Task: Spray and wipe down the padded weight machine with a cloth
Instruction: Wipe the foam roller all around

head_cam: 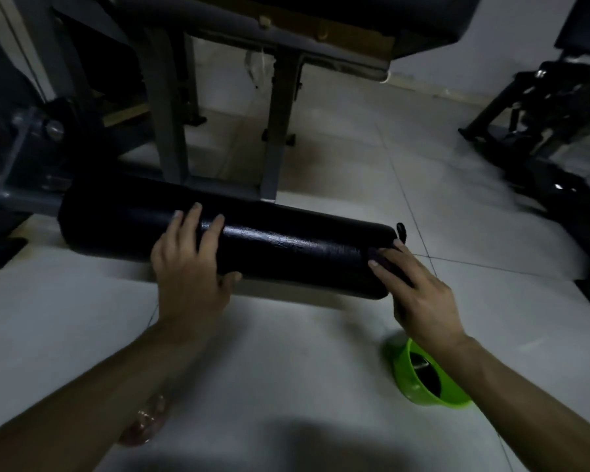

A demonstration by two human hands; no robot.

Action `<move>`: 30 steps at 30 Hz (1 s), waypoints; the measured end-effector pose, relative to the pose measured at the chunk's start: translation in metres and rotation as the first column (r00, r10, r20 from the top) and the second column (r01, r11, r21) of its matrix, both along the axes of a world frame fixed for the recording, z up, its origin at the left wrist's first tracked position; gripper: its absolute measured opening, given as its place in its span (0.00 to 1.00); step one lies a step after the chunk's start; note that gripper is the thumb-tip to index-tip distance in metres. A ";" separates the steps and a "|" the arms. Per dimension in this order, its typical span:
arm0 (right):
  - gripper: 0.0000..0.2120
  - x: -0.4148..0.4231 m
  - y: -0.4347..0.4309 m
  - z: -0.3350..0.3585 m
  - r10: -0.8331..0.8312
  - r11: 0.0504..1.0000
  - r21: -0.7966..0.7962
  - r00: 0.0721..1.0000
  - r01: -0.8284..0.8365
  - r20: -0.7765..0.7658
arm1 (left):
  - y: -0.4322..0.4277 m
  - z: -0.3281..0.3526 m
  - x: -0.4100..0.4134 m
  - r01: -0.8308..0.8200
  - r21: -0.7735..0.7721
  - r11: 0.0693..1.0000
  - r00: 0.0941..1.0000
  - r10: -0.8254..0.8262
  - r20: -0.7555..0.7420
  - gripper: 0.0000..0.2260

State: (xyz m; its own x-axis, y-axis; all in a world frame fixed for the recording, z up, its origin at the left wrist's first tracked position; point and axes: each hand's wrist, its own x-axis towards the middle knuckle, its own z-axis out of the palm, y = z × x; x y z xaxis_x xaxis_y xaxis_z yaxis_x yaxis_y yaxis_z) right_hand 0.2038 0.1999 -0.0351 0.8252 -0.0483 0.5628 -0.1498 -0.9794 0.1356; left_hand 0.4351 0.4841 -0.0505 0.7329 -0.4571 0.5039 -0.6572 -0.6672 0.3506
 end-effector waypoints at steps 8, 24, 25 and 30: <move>0.32 0.039 0.026 0.002 -0.049 0.989 0.146 0.994 0.034 0.099 | -0.002 0.008 0.021 0.033 0.110 0.993 0.993 -0.045 0.109 0.42; 0.15 0.274 0.224 0.019 0.405 0.914 -0.023 0.914 -0.405 -0.009 | 0.108 -0.017 0.087 -0.272 -0.494 0.826 0.927 0.088 -0.364 0.51; 0.15 0.287 0.236 0.022 0.419 0.907 -0.028 0.907 -0.420 -0.028 | 0.105 -0.020 0.091 -0.245 -0.529 0.813 0.926 0.034 -0.376 0.46; 0.12 0.336 0.294 0.040 0.478 0.876 -0.032 0.876 -0.481 -0.070 | 0.102 -0.026 0.109 -0.228 -0.480 0.847 0.906 0.005 -0.422 0.28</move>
State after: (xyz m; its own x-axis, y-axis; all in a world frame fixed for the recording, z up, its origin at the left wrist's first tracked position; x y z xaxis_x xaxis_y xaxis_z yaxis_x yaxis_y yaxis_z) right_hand 0.5403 0.4935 0.0049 0.7717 0.3867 0.5049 0.3459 -0.9214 0.1771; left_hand 0.5444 0.5861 -0.0768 0.9477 -0.1158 0.2974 -0.3189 -0.3816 0.8676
